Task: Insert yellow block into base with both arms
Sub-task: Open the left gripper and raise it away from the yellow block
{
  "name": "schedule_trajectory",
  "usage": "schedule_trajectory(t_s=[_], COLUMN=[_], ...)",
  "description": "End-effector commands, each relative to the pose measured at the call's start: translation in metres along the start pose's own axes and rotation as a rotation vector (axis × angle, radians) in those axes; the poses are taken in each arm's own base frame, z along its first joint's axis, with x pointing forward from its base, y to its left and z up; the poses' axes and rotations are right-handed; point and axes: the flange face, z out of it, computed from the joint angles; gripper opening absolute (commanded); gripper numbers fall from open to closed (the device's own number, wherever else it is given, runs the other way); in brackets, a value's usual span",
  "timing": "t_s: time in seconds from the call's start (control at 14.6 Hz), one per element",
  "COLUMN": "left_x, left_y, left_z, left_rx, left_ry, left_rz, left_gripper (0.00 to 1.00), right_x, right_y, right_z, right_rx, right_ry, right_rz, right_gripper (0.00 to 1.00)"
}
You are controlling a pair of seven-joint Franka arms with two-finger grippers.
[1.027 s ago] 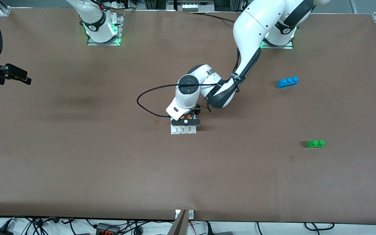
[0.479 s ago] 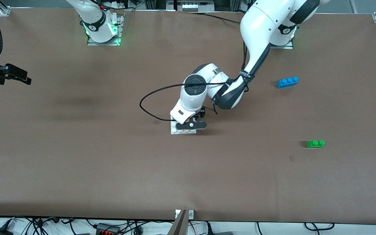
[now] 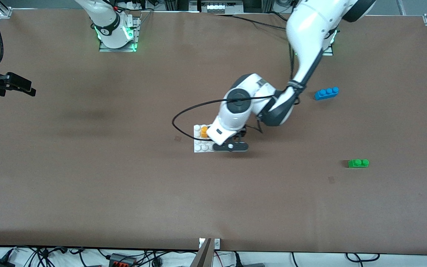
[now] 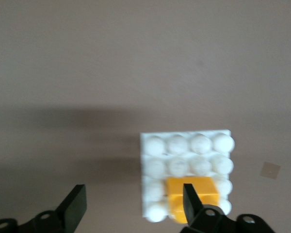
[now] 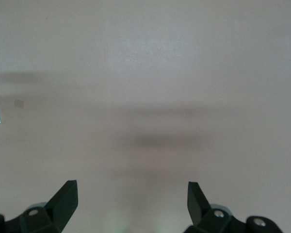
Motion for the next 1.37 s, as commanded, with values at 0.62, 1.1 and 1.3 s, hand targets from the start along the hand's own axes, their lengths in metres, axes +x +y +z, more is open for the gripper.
schedule_trajectory(t_s=[0.62,1.1,1.3], left_x=[-0.013,-0.027,-0.027], left_y=[-0.225,-0.29,-0.3], left_z=[-0.168,-0.247,-0.269], left_rx=[0.109,0.156,0.128], left_ry=[-0.037,-0.036,-0.006], left_rz=[0.004,-0.049,-0.031], left_gripper=[1.0,1.0,1.0], right_x=[0.0,0.0,0.0], right_y=[-0.006,-0.005,-0.005], right_z=[-0.004,-0.004,-0.004], right_rx=[-0.005,-0.006,-0.013], right_ry=[0.007,0.007,0.008], right_rz=[-0.01,-0.009,-0.01], right_gripper=[1.0,1.0,1.0])
